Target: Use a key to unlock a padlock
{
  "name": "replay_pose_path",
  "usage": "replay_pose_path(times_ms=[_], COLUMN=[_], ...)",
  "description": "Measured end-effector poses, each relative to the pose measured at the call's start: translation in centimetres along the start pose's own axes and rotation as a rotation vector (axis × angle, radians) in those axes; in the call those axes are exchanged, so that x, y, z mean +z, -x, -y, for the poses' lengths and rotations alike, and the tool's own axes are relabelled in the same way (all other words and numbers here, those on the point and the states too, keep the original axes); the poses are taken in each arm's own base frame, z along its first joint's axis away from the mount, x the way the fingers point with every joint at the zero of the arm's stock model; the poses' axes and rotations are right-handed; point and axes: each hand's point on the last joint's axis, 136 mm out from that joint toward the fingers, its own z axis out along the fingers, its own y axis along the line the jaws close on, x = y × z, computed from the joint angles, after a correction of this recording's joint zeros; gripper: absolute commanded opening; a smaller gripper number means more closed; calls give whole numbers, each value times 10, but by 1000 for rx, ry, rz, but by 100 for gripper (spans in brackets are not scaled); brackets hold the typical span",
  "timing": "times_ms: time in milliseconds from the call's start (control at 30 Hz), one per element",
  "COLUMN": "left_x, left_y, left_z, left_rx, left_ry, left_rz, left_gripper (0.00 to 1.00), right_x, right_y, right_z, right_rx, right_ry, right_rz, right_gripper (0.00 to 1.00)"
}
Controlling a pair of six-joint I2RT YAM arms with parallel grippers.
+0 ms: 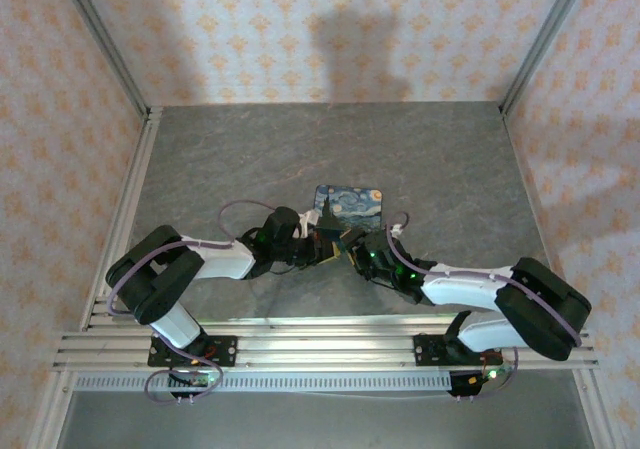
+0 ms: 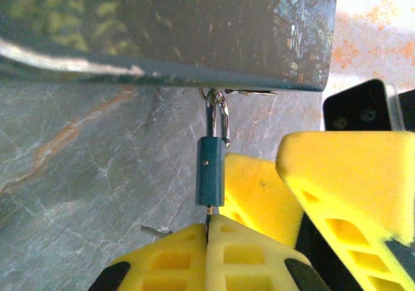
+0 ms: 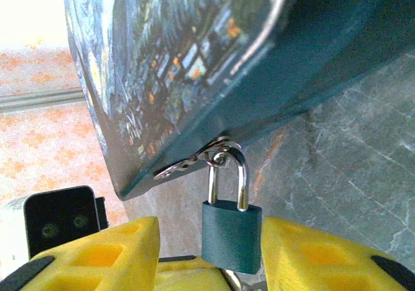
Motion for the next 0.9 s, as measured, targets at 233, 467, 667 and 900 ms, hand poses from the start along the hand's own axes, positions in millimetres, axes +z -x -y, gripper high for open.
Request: replay_pose_path(times_ms=[233, 467, 667, 900], left_x=[0, -1, -1, -1], left_y=[0, -1, 0, 0], left_z=[1, -1, 1, 1], left_rx=[-5, -16, -19, -21], left_ry=[-5, -11, -21, -23], left_rz=[3, 6, 10, 13], left_gripper=[0, 0, 0, 0], right_x=[2, 9, 14, 16], right_y=[0, -1, -3, -4], right_z=[7, 15, 11, 6], right_rx=[-3, -7, -6, -5], right_ry=[-26, -54, -46, -35], right_rz=[1, -1, -6, -10], right_gripper=[47, 46, 42, 17])
